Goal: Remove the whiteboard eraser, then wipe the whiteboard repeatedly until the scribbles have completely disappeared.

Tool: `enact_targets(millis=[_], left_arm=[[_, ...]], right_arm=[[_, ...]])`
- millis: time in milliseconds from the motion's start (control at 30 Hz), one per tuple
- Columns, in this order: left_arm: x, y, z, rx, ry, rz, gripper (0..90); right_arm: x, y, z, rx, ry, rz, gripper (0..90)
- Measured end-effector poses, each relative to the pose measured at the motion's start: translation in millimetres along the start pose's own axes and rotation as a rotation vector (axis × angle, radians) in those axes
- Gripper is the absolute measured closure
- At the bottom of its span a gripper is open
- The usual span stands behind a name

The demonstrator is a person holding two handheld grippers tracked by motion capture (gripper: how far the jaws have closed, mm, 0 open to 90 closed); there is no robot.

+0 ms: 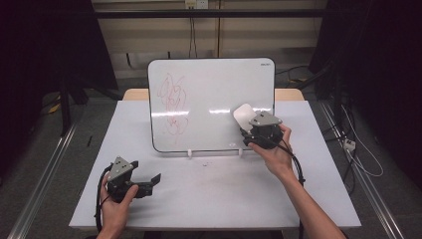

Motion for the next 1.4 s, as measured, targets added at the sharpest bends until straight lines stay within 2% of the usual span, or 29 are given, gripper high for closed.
enact_targets(millis=[133, 300, 433, 500, 600, 800, 900, 1100, 1333, 1400], left_arm=[[3.1, 1.4, -0.4, -0.007, 0.018, 0.005, 5.5], [2.7, 1.0, -0.5, -0.002, 0.020, -0.006, 5.5], [1.2, 1.2, 0.1, -0.004, 0.013, -0.007, 5.5], [2.2, 1.3, 0.4, -0.004, 0.004, -0.002, 5.5], [1.8, 1.5, -0.1, -0.001, 0.019, -0.008, 5.5], [0.8, 2.0, 0.7, -0.003, -0.005, 0.002, 5.5], [1.8, 0.9, -1.0, 0.007, -0.014, 0.006, 5.5], [5.6, -2.2, -2.5, 0.015, -0.001, 0.010, 5.5], [7.6, -2.9, -1.7, 0.015, 0.007, 0.009, 5.5], [6.9, -2.9, -1.1, 0.014, 0.007, 0.011, 5.6]], right_arm=[[-1.8, -2.0, -0.2, -0.013, -0.040, 0.017, 31.6], [6.1, -3.1, 2.8, -0.027, -0.045, 0.043, 31.6], [12.6, -1.3, 7.4, -0.062, -0.056, 0.070, 31.6], [15.5, -0.1, 8.3, -0.068, -0.051, 0.076, 31.6], [19.2, 2.7, 9.6, -0.086, -0.051, 0.084, 31.6], [29.4, 5.6, 7.2, -0.084, -0.026, 0.092, 31.6], [31.2, 7.2, 12.4, -0.102, -0.023, 0.104, 31.6], [34.1, 4.8, 30.9, -0.142, -0.009, 0.124, 31.6], [35.9, 0.6, 51.6, -0.162, -0.001, 0.137, 31.6], [39.0, -0.4, 57.1, -0.166, 0.016, 0.138, 31.6]])
Point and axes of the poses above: each handheld gripper's, and its own axes: y roughly backward along the jaws, z roughly out of its top, x roughly to its left, the point moved 9 cm from there along -y, roughly forward along the jaws, and after that the axes turned 5 degrees about y, right-handed, at the moved point
